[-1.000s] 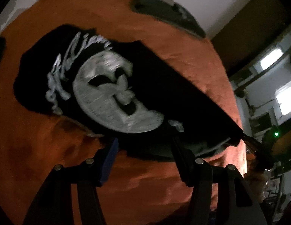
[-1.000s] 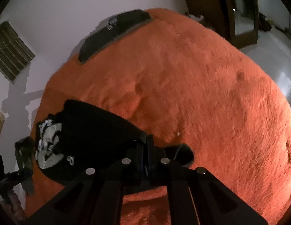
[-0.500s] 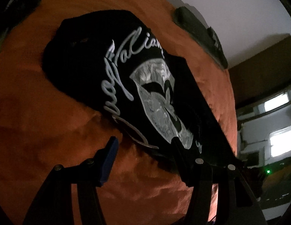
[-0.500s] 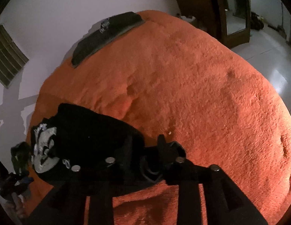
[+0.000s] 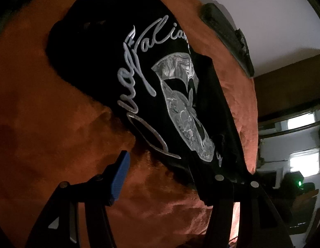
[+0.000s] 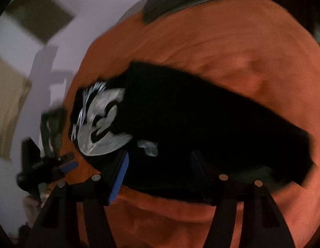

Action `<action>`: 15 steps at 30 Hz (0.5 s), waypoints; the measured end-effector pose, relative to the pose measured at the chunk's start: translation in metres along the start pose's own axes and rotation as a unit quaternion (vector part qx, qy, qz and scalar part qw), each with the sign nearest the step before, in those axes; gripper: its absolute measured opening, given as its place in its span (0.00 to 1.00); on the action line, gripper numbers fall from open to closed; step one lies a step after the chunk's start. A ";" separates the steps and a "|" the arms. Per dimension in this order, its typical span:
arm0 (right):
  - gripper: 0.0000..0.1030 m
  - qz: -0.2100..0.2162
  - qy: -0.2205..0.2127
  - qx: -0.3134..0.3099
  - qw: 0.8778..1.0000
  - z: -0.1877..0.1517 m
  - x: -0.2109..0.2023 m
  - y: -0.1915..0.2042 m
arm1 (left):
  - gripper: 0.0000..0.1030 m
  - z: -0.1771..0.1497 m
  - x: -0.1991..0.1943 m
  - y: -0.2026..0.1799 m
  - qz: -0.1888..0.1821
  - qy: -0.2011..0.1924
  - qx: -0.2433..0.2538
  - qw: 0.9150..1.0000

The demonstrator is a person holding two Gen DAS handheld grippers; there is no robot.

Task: Fold clothes

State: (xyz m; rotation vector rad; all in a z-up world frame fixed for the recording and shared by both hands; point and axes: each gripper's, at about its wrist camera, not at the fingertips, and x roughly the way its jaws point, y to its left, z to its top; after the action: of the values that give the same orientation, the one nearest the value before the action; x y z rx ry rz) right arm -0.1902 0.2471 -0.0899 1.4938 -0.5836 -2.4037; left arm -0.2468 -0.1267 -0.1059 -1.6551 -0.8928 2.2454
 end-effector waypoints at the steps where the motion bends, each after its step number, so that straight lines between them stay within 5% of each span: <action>1: 0.60 -0.001 0.013 -0.011 1.000 0.005 0.018 0.012 | 0.58 -0.002 0.000 0.000 -0.004 0.001 -0.005 1.000; 4: 0.60 -0.007 0.040 -0.023 0.999 0.020 0.064 0.040 | 0.58 -0.007 0.002 -0.005 -0.025 0.013 -0.017 0.999; 8: 0.60 -0.042 0.024 -0.039 0.998 0.031 0.094 0.053 | 0.58 -0.006 -0.002 -0.015 -0.045 0.014 -0.010 0.999; 9: 0.48 -0.053 0.025 -0.053 0.997 0.033 0.100 0.056 | 0.58 -0.005 -0.003 -0.017 -0.046 0.014 -0.009 0.999; 10: 0.17 -0.065 0.025 -0.068 0.995 0.035 0.105 0.058 | 0.58 -0.004 -0.003 -0.018 -0.049 0.014 -0.009 0.999; 11: 0.02 -0.082 0.031 -0.081 0.993 0.037 0.109 0.060 | 0.58 -0.003 -0.004 -0.017 -0.052 0.014 -0.012 0.998; 15: 0.04 -0.041 -0.008 -0.060 0.997 0.031 0.075 0.060 | 0.58 -0.002 -0.007 -0.016 -0.065 0.013 -0.024 0.998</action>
State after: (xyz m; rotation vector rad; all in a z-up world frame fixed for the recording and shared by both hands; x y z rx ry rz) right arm -0.2508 0.1692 -0.1106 1.4752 -0.3797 -2.4669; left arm -0.2454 -0.1169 -0.0915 -1.5936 -1.0247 2.1277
